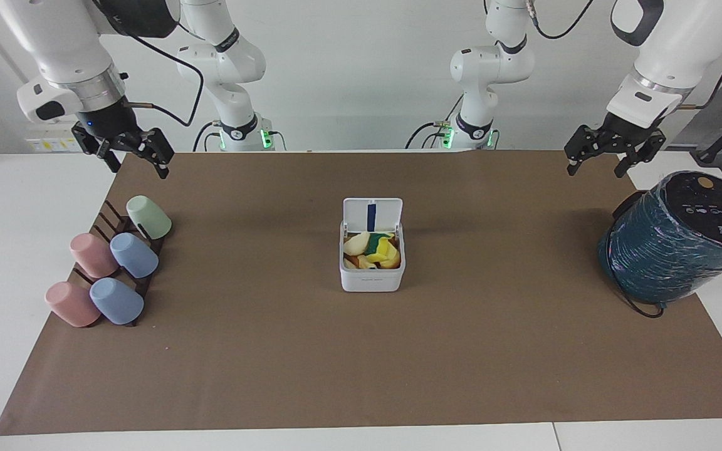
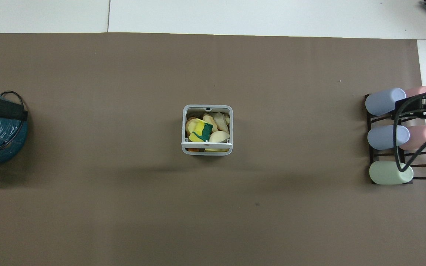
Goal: Close trash can lid
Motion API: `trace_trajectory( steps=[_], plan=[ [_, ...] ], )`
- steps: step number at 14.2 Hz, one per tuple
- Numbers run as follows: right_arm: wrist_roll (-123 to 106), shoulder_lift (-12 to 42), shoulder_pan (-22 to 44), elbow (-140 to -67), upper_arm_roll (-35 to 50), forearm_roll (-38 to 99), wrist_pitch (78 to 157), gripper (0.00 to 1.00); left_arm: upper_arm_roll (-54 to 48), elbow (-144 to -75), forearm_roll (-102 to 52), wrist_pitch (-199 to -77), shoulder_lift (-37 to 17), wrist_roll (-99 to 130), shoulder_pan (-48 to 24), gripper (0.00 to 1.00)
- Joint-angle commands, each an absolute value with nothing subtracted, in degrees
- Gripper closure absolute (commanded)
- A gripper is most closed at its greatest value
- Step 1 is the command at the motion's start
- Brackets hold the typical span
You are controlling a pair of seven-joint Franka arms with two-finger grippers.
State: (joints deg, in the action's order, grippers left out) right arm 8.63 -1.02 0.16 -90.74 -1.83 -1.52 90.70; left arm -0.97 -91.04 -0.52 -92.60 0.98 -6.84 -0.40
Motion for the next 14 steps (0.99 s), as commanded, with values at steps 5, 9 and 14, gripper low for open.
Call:
trace_trajectory(
  steps=[5,9,14],
  plan=[
    [7.65,-2.55,-0.26,-92.37,-1.76,0.79,89.65,0.0,-1.58,-92.55,1.05,-93.6,2.11,-5.63,-2.02,0.0],
    [7.65,-2.55,-0.26,-92.64,-1.76,0.79,90.18,0.0,-1.85,-92.55,1.05,-93.95,2.11,-4.93,-3.87,0.0],
    [7.65,-2.64,-0.26,-92.81,-1.76,0.79,89.91,0.0,-1.93,-96.23,1.05,-99.48,3.33,-1.86,-9.74,0.0]
  ],
)
